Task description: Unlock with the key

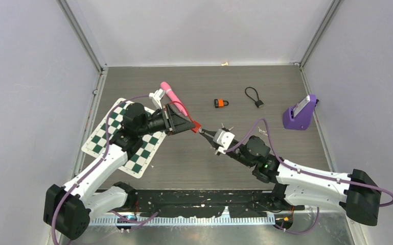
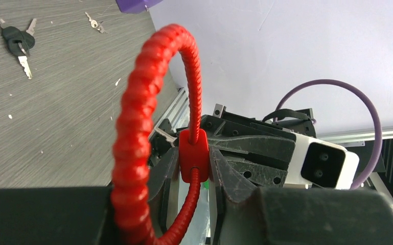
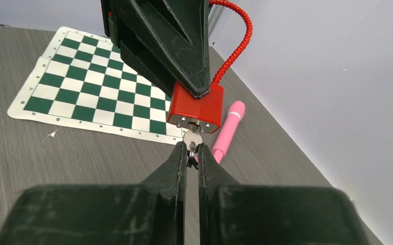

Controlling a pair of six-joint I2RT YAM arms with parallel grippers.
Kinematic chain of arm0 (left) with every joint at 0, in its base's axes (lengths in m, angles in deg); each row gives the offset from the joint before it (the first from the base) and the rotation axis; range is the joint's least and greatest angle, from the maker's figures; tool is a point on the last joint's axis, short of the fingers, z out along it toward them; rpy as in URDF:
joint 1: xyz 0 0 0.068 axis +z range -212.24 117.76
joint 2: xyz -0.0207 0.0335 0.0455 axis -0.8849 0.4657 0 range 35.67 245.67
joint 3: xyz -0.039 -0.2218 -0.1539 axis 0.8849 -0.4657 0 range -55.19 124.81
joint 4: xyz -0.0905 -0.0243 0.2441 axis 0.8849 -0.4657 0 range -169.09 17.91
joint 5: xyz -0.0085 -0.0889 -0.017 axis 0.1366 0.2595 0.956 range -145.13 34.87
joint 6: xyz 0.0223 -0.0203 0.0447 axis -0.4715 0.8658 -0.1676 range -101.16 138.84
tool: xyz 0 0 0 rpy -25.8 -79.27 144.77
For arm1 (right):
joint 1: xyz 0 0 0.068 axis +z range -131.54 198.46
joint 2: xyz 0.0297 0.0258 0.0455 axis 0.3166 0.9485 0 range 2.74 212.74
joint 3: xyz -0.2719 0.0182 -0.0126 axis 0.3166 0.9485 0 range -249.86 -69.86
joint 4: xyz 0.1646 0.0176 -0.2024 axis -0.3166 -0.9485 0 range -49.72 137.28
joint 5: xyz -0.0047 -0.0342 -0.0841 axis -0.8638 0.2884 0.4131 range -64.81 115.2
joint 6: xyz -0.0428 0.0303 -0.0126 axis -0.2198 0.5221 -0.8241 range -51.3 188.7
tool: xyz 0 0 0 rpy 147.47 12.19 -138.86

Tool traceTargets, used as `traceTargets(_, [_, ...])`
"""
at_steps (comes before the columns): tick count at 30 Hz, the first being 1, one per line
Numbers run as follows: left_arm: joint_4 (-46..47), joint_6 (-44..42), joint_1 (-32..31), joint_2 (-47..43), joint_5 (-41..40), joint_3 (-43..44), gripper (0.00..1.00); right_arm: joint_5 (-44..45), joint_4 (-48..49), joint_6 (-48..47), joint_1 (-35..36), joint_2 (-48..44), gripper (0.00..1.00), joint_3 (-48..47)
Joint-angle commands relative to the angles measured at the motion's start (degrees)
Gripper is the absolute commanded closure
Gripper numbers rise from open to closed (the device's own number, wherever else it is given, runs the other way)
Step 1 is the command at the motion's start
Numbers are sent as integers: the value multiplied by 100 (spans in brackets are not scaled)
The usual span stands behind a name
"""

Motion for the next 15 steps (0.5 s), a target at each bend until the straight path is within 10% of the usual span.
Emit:
traceTargets(1, [-102, -345, -231, -53, 44, 112, 100, 60, 177, -181, 238, 89, 95, -430])
traceTargets(15, [-1937, -375, -414, 510, -225, 680, 100, 2359, 1146, -4908, 1472, 1528, 95, -433])
